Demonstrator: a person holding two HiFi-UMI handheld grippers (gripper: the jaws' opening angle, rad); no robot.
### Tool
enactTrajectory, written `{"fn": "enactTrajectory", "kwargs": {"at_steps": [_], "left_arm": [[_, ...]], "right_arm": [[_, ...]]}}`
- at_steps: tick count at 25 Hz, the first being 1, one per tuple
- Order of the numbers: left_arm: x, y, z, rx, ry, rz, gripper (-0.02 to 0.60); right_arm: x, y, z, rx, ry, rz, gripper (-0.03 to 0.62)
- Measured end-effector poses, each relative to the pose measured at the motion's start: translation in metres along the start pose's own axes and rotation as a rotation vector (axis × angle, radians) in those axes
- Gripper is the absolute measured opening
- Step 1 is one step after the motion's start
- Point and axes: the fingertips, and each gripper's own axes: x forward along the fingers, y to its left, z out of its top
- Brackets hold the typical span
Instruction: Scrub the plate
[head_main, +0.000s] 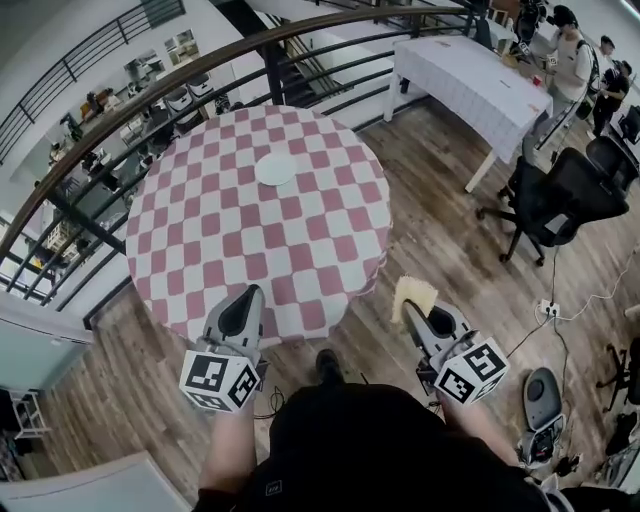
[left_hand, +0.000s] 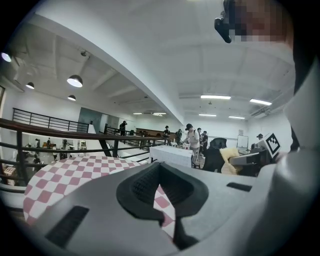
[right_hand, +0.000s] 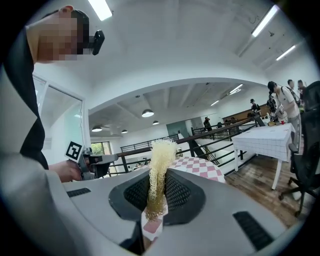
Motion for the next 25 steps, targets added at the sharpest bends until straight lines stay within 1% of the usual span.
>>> {"fn": "enactTrajectory", "kwargs": {"at_steps": [4,7,11,13,17,19,22,25], "left_arm": [[0.025,0.033,0.010,0.000,0.009,0.017,0.006],[0.038,0.039,0.007,-0.017,0.021,0.023,0.006],[0.055,0.042,-0.009,-0.067,0.058,0.048,0.006],[0.066,0.039,-0.010,-0.074,0.070,0.065,0.006],[0.095,0.033,-0.006,-0.073,0.073,0.112,0.006],[0.113,0.032,-0.003,-0.077,0.069,0.151,0.006],[0.147,0.031,0.007,-0.094,0.065,0.217,0.006],[0.181,0.027,0.023,-0.097,0.063,0.249,0.006]], "right_arm": [[0.046,-0.001,0.018,-0.007,0.002,0.048,0.044],[0.065,-0.006,0.019,-0.014,0.035,0.081,0.044],[0.083,-0.022,0.014,0.012,0.074,0.117,0.044],[0.092,-0.033,0.015,0.020,0.084,0.146,0.044],[0.109,-0.066,0.020,0.023,0.093,0.213,0.044],[0.117,-0.090,0.025,0.021,0.102,0.248,0.044],[0.132,-0.135,0.044,0.014,0.111,0.288,0.044],[0.146,-0.175,0.067,0.000,0.109,0.305,0.044]]}}
